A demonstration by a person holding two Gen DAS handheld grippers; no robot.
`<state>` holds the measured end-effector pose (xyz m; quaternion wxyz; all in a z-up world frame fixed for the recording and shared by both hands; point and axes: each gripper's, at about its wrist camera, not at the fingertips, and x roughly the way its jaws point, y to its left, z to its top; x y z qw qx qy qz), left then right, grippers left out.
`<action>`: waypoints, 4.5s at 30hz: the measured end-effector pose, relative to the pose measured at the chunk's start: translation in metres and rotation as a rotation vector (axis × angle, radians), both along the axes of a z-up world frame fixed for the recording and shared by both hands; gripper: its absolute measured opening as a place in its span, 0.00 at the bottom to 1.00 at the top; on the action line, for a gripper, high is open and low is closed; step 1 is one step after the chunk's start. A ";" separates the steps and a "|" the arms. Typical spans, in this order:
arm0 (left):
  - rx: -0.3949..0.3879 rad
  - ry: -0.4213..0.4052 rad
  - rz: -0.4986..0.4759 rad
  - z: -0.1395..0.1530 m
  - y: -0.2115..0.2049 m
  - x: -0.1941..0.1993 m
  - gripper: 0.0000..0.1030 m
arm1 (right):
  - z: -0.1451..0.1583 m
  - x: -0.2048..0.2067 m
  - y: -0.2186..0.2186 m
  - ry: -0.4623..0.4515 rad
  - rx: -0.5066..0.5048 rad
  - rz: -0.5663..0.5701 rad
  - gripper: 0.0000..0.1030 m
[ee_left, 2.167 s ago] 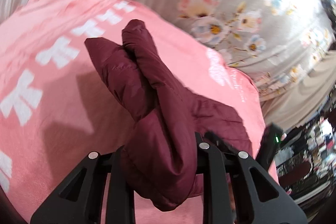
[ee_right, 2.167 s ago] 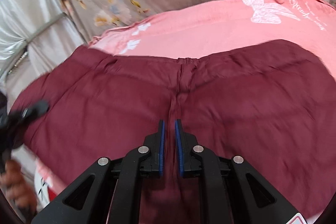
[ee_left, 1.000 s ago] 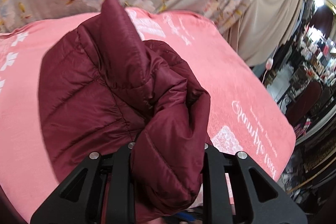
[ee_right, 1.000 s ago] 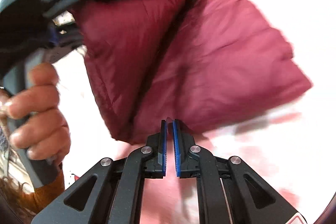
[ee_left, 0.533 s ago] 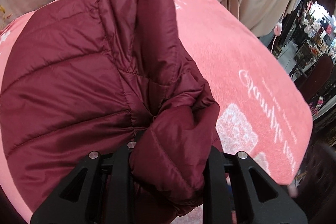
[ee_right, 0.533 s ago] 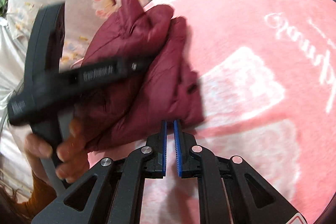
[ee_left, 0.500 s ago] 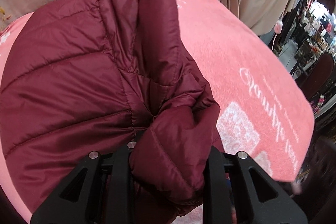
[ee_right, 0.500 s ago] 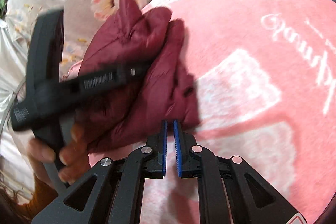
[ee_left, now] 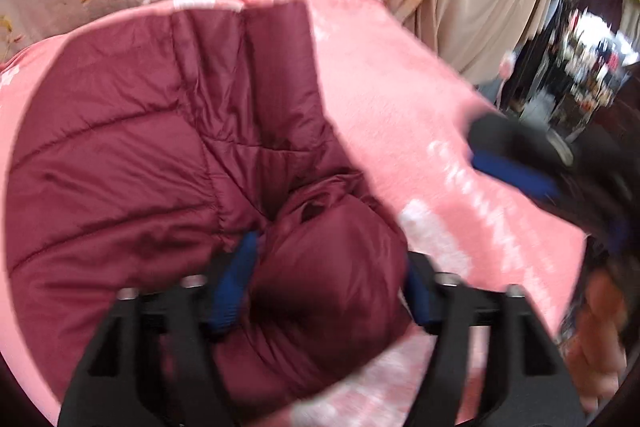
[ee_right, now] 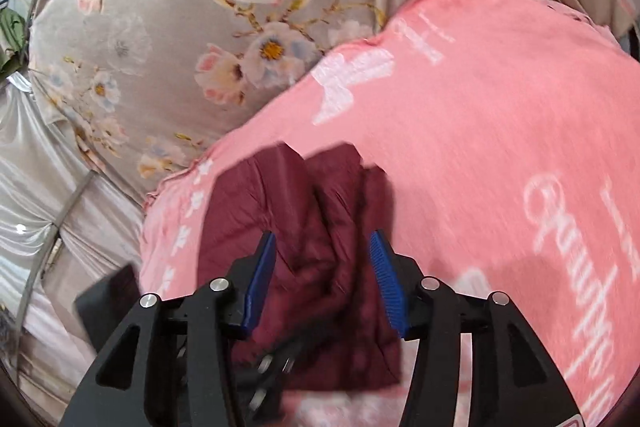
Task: Fold large clothes
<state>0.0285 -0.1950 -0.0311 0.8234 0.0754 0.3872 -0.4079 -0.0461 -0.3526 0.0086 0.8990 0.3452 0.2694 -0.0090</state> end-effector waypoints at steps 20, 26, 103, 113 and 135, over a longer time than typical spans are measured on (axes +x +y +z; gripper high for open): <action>-0.222 0.060 0.470 0.091 0.119 0.100 0.83 | 0.017 0.116 -0.032 0.005 0.212 0.148 0.06; -0.189 0.060 0.445 0.083 0.096 0.110 0.81 | -0.001 0.087 -0.036 0.092 0.038 0.041 0.06; 0.161 0.147 0.374 -0.030 0.097 0.046 0.90 | -0.084 -0.006 0.056 0.398 -0.298 0.096 0.15; 0.190 0.133 0.380 -0.043 0.091 0.050 0.92 | -0.084 -0.002 0.065 0.377 -0.345 0.077 0.17; -0.029 0.305 0.413 -0.019 0.105 0.108 0.95 | -0.062 0.036 -0.016 0.259 0.147 0.043 0.69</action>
